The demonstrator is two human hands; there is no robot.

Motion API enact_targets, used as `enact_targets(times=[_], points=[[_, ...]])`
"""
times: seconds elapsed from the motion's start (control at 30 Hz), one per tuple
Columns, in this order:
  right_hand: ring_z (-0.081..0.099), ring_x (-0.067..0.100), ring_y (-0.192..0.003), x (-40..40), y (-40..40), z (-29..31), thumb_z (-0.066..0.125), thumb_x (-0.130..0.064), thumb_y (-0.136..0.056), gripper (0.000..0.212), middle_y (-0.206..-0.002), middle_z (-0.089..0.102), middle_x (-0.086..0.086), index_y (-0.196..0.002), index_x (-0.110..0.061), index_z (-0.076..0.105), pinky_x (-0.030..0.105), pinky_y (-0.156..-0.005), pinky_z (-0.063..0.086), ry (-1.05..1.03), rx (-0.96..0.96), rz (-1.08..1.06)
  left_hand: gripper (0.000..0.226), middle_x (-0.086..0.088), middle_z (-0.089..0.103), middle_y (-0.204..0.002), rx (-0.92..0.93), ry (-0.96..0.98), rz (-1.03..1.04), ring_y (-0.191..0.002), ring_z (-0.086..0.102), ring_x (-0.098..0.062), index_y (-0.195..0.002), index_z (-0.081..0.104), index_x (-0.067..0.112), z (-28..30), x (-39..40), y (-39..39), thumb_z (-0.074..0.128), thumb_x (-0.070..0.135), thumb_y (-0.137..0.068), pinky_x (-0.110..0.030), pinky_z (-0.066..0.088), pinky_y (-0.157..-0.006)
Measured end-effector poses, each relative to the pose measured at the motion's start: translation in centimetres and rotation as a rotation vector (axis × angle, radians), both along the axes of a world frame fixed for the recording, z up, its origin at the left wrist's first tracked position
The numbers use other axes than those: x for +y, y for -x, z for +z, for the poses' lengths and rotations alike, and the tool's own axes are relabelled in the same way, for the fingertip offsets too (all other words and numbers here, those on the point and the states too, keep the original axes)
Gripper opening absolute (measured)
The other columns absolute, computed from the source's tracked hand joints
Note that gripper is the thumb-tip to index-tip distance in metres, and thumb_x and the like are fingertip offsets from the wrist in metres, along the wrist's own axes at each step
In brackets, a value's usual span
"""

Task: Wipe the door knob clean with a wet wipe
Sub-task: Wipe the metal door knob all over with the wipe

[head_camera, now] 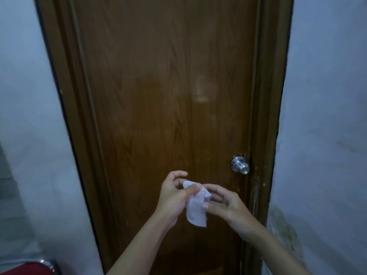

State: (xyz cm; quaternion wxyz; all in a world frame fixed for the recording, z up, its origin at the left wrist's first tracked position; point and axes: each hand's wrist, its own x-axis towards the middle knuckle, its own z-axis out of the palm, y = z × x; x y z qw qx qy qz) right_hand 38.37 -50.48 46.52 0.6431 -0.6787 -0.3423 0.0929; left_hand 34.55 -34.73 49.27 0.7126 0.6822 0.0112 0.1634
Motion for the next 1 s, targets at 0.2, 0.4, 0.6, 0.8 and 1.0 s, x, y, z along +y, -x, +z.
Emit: enact_targets(times=[0.2, 0.4, 0.6, 0.8, 1.0], points=[[0.067, 0.012, -0.096, 1.7, -5.9, 0.8, 0.056, -0.024, -0.088, 0.020, -0.101, 0.072, 0.001, -0.104, -0.019, 0.067, 0.028, -0.083, 0.055, 0.043, -0.082, -0.089, 0.036, 0.005, 0.064, -0.067, -0.024, -0.074, -0.140, -0.080, 0.068, -0.015, -0.113, 0.051, 0.021, 1.2, 1.4, -6.7, 0.064, 0.016, -0.081, -0.037, 0.052, -0.079], [0.068, 0.008, -0.084, 2.6, -11.6, 1.8, 0.051, -0.020, -0.092, 0.023, -0.086, 0.074, -0.005, -0.083, -0.022, 0.072, 0.018, -0.071, 0.051, 0.061, -0.085, -0.213, 0.038, -0.004, 0.064, -0.091, -0.070, -0.133, -0.069, -0.090, 0.067, -0.018, -0.115, 0.051, 0.020, 2.5, 3.8, -13.9, 0.066, 0.014, -0.080, -0.030, 0.055, -0.075], [0.069, 0.015, -0.092, 1.4, -15.5, 1.7, 0.049, -0.022, -0.093, 0.019, -0.099, 0.072, 0.006, -0.107, -0.019, 0.060, 0.029, -0.076, 0.056, -0.034, 0.045, -0.323, 0.033, 0.015, 0.056, -0.111, -0.376, -0.702, -0.101, -0.103, 0.053, 0.002, -0.109, 0.057, 0.029, 1.2, 3.1, -18.3, 0.068, 0.026, -0.078, -0.010, 0.045, -0.078], [0.069, 0.018, -0.080, -1.7, -18.8, 2.1, 0.054, -0.024, -0.090, 0.017, -0.085, 0.072, 0.005, -0.105, -0.017, 0.055, 0.023, -0.065, 0.054, -0.051, 0.026, -0.342, 0.037, 0.007, 0.066, -0.108, -0.275, -0.707, -0.260, -0.094, 0.062, 0.000, -0.116, 0.058, 0.024, -0.2, 0.1, -21.9, 0.067, 0.025, -0.081, -0.011, 0.052, -0.073], [0.064, 0.008, -0.093, -4.8, -22.1, 1.8, 0.070, -0.034, -0.070, 0.051, -0.105, 0.062, -0.004, -0.118, -0.026, 0.053, 0.022, -0.069, 0.055, -0.038, -0.096, -0.412, 0.019, 0.004, 0.070, -0.094, -0.247, -0.545, -0.242, -0.085, 0.067, -0.006, -0.101, 0.065, 0.020, -0.7, -3.4, -24.6, 0.064, 0.022, -0.083, -0.022, 0.056, -0.069]])
